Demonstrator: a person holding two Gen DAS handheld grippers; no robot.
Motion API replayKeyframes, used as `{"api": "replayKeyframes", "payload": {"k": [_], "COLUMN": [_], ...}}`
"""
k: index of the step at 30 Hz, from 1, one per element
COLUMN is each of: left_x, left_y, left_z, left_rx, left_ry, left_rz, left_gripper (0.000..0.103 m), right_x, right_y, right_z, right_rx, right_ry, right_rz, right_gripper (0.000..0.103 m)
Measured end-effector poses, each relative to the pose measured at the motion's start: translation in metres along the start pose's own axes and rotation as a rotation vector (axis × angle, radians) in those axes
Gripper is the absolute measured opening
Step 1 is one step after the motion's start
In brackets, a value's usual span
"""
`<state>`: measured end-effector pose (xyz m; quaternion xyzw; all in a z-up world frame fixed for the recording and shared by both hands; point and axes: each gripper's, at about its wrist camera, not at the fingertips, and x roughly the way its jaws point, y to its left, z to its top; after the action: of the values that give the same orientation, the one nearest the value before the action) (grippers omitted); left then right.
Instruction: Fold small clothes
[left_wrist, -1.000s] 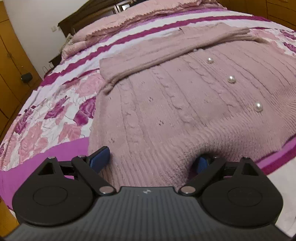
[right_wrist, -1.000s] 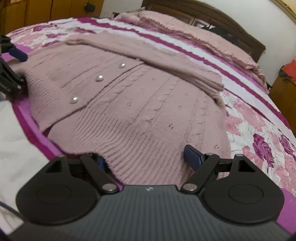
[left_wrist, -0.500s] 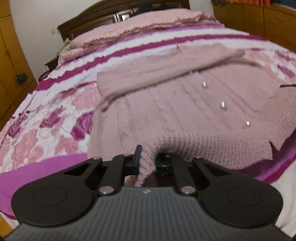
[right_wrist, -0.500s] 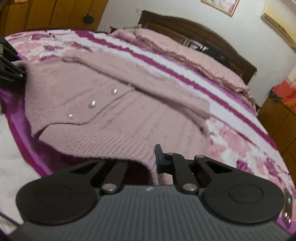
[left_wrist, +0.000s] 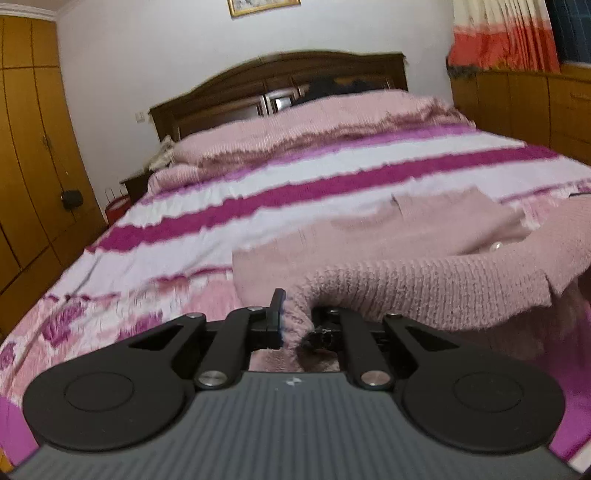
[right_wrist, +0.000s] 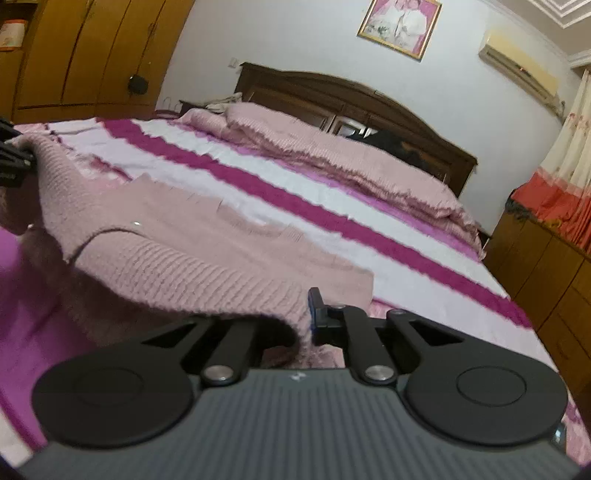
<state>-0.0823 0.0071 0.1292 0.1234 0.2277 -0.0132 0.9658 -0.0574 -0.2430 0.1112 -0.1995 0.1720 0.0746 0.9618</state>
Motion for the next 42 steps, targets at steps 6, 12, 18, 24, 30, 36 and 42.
{"api": "replayKeyframes", "payload": {"k": [6, 12, 18, 24, 30, 36, 42], "left_x": [0.027, 0.084, 0.168, 0.267, 0.307, 0.291, 0.253], "left_y": [0.005, 0.012, 0.017, 0.016, 0.008, 0.02, 0.034], "left_z": [0.042, 0.077, 0.096, 0.074, 0.049, 0.05, 0.035], "left_rx": [-0.002, -0.014, -0.031, -0.043, 0.027, 0.007, -0.009], "left_ry": [-0.064, -0.069, -0.015, 0.147, 0.221, 0.237, 0.235], "left_rz": [0.039, 0.065, 0.081, 0.079, 0.089, 0.076, 0.041], "left_gripper": [0.009, 0.009, 0.009, 0.01, 0.017, 0.051, 0.07], "right_x": [0.035, 0.086, 0.154, 0.224, 0.256, 0.239, 0.204], "right_y": [-0.015, -0.02, -0.018, -0.003, 0.004, -0.008, -0.029], "right_z": [0.027, 0.053, 0.059, 0.035, 0.016, 0.025, 0.024], "right_rx": [-0.008, -0.078, -0.102, -0.132, -0.072, -0.002, 0.12], "right_ry": [-0.015, -0.008, 0.043, 0.177, 0.25, 0.254, 0.238], "right_rz": [-0.023, -0.053, -0.049, -0.001, 0.031, 0.055, 0.047], "right_gripper": [0.008, 0.008, 0.008, 0.009, 0.012, 0.026, 0.058]}}
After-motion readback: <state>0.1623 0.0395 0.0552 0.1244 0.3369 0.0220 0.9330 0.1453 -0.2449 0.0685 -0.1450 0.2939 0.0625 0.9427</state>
